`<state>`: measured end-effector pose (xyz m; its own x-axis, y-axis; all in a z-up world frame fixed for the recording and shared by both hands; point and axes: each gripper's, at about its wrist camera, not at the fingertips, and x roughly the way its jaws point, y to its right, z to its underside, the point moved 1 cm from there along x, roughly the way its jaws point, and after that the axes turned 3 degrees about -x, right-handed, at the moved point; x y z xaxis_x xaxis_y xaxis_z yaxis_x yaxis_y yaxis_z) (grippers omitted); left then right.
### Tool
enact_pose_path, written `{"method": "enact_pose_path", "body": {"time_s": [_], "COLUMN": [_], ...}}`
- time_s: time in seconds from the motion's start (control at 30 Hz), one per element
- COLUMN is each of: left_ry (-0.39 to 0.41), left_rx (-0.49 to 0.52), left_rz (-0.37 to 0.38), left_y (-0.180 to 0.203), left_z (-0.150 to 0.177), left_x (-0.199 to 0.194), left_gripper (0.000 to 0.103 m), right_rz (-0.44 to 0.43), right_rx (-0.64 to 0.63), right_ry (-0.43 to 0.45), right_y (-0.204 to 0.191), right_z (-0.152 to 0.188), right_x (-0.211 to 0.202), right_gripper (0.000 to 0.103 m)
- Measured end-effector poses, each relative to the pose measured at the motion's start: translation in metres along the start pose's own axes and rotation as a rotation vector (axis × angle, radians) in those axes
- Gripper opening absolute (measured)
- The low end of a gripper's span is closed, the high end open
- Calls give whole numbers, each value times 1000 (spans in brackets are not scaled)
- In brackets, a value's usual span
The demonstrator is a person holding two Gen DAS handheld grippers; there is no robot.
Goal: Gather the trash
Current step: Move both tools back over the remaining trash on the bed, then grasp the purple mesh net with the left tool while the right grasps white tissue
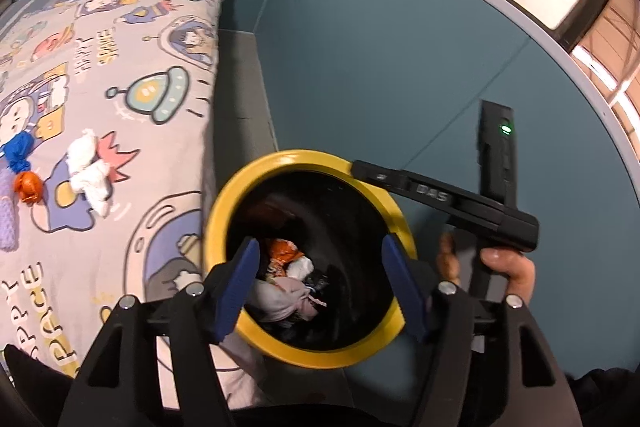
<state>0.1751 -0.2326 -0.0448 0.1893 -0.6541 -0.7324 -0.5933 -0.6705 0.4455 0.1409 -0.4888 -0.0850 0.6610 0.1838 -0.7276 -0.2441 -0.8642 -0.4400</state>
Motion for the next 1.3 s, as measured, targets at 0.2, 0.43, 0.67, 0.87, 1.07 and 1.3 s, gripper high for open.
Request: {"method": "enact_pose_path", "body": {"time_s": [0.2,0.43,0.67,0.87,1.07,1.3], "left_ry": [47,120,152,160,153,110], "left_rx": [-71,-159,-272,-338,-397,-460], "left_rz": [-81,-203,-287,-363,-433,-470], "left_y": [-47,-119,-194,-252,-308,-365], "left_z": [-3,-6,-5,-1,5,9], "left_x": [-20,-57,-82,-96,-99,-79], "left_gripper": [70,73,73,73,73,73], "right_rz": [-8,-13,-36,-40,0,50], "right_rx": [-53,-196,-315,-405,-477,-522], "right_ry": [9,-29,-96,-173,-267,-355], "right_y": [-24,-87,-155,-208,-241,-262], "right_z": [-10,-22,-28,-27,-22,-14], "right_x": [2,23,64,113,173,234], "right_gripper": [44,49,49,49,49,49]}}
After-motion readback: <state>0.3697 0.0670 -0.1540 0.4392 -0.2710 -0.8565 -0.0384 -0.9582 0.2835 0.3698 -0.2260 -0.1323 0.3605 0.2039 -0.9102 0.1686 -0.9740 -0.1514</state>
